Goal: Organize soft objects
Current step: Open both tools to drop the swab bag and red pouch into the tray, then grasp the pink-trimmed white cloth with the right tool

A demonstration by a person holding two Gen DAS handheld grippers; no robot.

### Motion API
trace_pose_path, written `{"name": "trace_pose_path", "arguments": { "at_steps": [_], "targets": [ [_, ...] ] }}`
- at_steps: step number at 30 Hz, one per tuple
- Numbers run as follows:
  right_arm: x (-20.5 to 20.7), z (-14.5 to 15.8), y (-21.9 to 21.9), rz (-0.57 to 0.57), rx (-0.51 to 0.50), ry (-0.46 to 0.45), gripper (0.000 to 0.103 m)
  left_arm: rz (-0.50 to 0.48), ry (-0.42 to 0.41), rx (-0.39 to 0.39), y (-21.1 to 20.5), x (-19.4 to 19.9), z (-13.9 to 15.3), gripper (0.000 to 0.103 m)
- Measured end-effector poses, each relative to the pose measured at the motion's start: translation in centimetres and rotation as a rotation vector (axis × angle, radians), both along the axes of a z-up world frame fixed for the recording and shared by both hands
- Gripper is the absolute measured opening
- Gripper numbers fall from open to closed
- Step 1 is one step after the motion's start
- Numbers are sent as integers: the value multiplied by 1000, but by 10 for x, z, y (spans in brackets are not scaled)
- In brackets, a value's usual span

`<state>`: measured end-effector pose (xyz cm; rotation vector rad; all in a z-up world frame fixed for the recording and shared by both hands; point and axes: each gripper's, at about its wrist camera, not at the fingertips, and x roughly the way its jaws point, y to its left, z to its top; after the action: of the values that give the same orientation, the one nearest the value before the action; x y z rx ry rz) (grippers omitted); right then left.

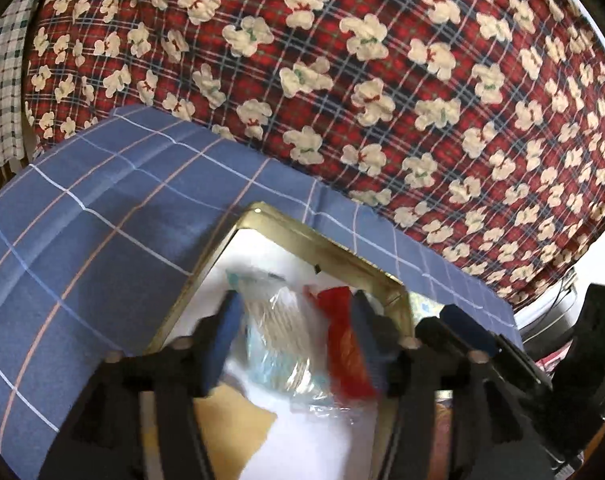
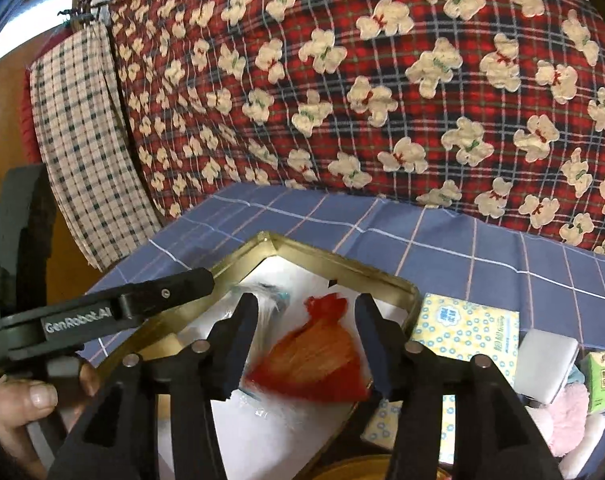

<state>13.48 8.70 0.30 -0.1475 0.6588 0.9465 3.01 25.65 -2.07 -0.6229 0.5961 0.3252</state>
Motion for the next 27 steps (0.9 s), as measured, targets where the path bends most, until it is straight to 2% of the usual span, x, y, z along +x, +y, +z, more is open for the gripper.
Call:
{"name": "trace_pose_path", "arguments": {
  "at_steps": [5,10,16,18,20,23,27],
  "targets": [
    [-8,5,-30,-23,44,-17,54,3,-51,37,-8,-11,10,65],
    [-24,1,-74,-54,58,-73,54,-43,-68,101,-41,-17,12,65],
    [-20,-4,-145,-193,97,-122,55,-117,-78,169,-89,-11,10,65],
    [-13,-7,-169,-246,110,-107,57,-145,-87,197,-107,-9,10,65],
    [-5,-11,-187,-292,121,-81,58,-161,-88,222,-121,-8,10,71],
    [7,-21,-209,-361,124,-26,58,-185,-92,245,-141,-4,6,73],
    [10,-30,-215,-339,151,41,58,-212,-69,258,-160,6,-2,73]
  ]
}}
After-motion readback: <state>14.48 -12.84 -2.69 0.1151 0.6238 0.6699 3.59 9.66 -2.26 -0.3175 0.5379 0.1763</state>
